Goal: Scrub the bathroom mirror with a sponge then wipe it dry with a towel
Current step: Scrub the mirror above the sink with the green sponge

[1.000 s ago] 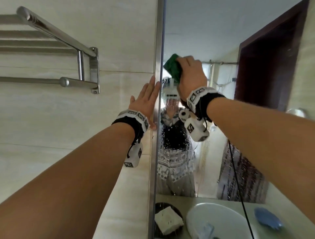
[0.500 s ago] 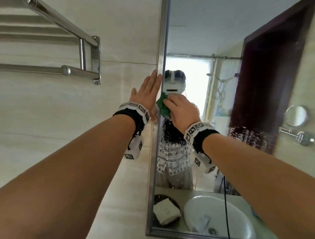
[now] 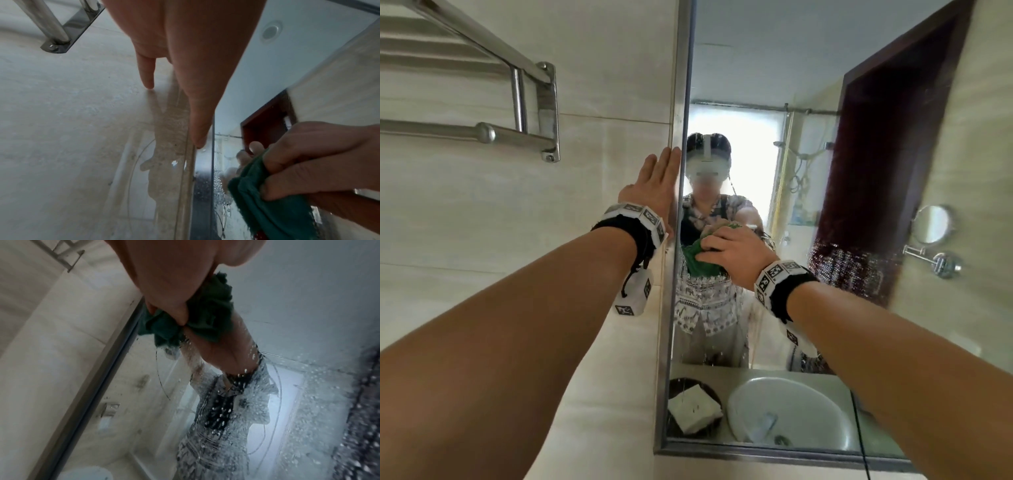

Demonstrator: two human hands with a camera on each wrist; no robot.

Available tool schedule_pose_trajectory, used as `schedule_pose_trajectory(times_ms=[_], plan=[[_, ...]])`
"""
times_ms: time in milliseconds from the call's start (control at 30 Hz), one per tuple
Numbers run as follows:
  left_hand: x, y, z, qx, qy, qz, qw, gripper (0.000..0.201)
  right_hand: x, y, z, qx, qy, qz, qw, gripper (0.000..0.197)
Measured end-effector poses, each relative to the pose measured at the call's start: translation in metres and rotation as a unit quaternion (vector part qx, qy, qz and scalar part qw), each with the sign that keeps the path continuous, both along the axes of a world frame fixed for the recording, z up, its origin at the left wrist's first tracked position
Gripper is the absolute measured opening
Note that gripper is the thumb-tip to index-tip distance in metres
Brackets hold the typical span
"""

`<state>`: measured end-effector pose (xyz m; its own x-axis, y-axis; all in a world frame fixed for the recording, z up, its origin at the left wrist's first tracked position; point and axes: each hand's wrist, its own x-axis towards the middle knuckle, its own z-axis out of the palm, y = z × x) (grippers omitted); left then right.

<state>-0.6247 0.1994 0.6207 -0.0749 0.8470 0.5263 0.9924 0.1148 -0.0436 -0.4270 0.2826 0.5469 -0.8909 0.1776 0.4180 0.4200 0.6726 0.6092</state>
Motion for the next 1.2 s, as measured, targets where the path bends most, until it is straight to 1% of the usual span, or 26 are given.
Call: schedule_pose_trajectory(times_ms=[133, 200, 233, 300, 333, 400, 500, 633, 700, 767, 833, 1000, 1133, 1200], plan=[[-0.001, -0.008, -0.006, -0.038, -0.018, 0.001, 0.999, 0.137, 0.011, -0.016, 0.018, -0.075, 0.008, -0.109, 0.991, 0.046], [0.004, -0.018, -0.006, -0.049, -0.011, 0.010, 0.999, 0.133, 0.025, -0.020, 0.030, -0.118, 0.026, -0.141, 0.983, 0.045], [0.010, -0.025, -0.006, -0.043, -0.006, 0.012, 0.999, 0.125, 0.035, -0.021, 0.035, -0.140, 0.043, -0.149, 0.978, 0.044], [0.024, -0.037, -0.005, -0.026, 0.000, 0.017, 1.000, 0.100, 0.060, -0.027, 0.045, -0.168, 0.092, -0.140, 0.971, 0.042], [0.033, -0.042, -0.003, -0.023, 0.006, 0.022, 0.999, 0.091, 0.074, -0.031, 0.049, -0.178, 0.115, -0.135, 0.968, 0.041], [0.056, -0.051, 0.005, -0.026, 0.025, 0.031, 0.999, 0.083, 0.106, -0.043, 0.056, -0.195, 0.143, -0.141, 0.960, 0.038], [0.101, -0.060, 0.018, -0.030, 0.038, 0.019, 0.999, 0.080, 0.157, -0.073, 0.067, -0.213, 0.172, -0.161, 0.948, 0.039], [0.173, -0.068, 0.026, -0.024, 0.046, -0.017, 0.999, 0.077, 0.232, -0.118, 0.079, -0.220, 0.178, -0.213, 0.935, 0.045], [0.210, -0.072, 0.026, -0.024, 0.040, -0.014, 0.999, 0.081, 0.270, -0.133, 0.081, -0.227, 0.197, -0.224, 0.927, 0.045], [0.245, -0.077, 0.024, -0.024, 0.030, -0.016, 0.999, 0.088, 0.308, -0.144, 0.080, -0.230, 0.215, -0.239, 0.919, 0.046], [0.278, -0.085, 0.021, -0.017, 0.038, -0.020, 0.999, 0.084, 0.345, -0.154, 0.077, -0.240, 0.217, -0.251, 0.912, 0.046], [0.348, -0.106, 0.012, -0.004, 0.058, -0.036, 0.998, 0.078, 0.425, -0.178, 0.068, -0.244, 0.219, -0.258, 0.909, 0.045], [0.396, -0.109, 0.016, -0.032, 0.062, -0.044, 0.997, 0.071, 0.475, -0.188, 0.067, -0.244, 0.207, -0.283, 0.905, 0.047], [0.416, -0.108, 0.021, -0.052, 0.053, -0.049, 0.996, 0.069, 0.497, -0.190, 0.069, -0.238, 0.220, -0.288, 0.901, 0.047]])
